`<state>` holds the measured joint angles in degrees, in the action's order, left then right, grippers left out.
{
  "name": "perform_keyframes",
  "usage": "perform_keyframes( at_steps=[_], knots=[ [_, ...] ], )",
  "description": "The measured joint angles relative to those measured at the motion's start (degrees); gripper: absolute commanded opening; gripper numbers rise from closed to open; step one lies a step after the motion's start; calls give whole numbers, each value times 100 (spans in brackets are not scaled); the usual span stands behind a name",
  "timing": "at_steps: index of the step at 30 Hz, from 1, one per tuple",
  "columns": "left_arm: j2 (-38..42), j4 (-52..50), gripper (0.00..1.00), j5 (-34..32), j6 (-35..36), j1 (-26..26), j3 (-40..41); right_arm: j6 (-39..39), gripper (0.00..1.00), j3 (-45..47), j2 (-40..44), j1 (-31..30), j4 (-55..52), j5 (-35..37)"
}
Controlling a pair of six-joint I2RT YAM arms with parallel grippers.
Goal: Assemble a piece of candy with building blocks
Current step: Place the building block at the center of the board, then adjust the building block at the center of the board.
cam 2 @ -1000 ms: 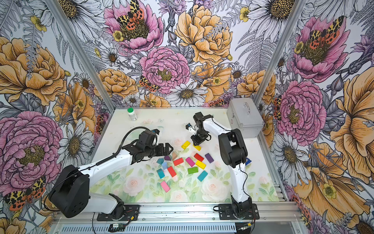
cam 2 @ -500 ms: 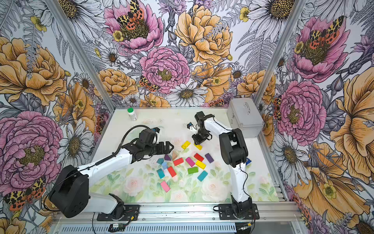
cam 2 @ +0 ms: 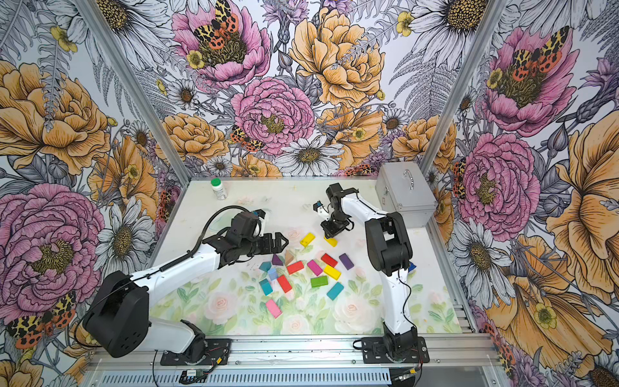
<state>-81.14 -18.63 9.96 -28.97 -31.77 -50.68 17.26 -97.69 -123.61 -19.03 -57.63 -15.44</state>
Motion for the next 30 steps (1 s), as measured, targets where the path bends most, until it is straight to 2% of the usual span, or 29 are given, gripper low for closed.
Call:
perform_keyframes(
  at_steps=[14, 15, 16, 22, 30],
  knots=[
    [-48, 4, 99, 0, 42, -37, 0, 0, 0, -2, 0, 52, 0, 0],
    [-48, 7, 99, 0, 44, -37, 0, 0, 93, -2, 0, 63, 0, 0],
    [-48, 4, 99, 0, 42, -37, 0, -24, 99, -2, 0, 63, 0, 7],
    [-48, 87, 99, 0, 44, -37, 0, -160, 100, 72, 59, 63, 127, 87],
    [-46, 107, 99, 0, 44, -37, 0, -437, 98, 595, 699, 63, 579, 87]
  ],
)
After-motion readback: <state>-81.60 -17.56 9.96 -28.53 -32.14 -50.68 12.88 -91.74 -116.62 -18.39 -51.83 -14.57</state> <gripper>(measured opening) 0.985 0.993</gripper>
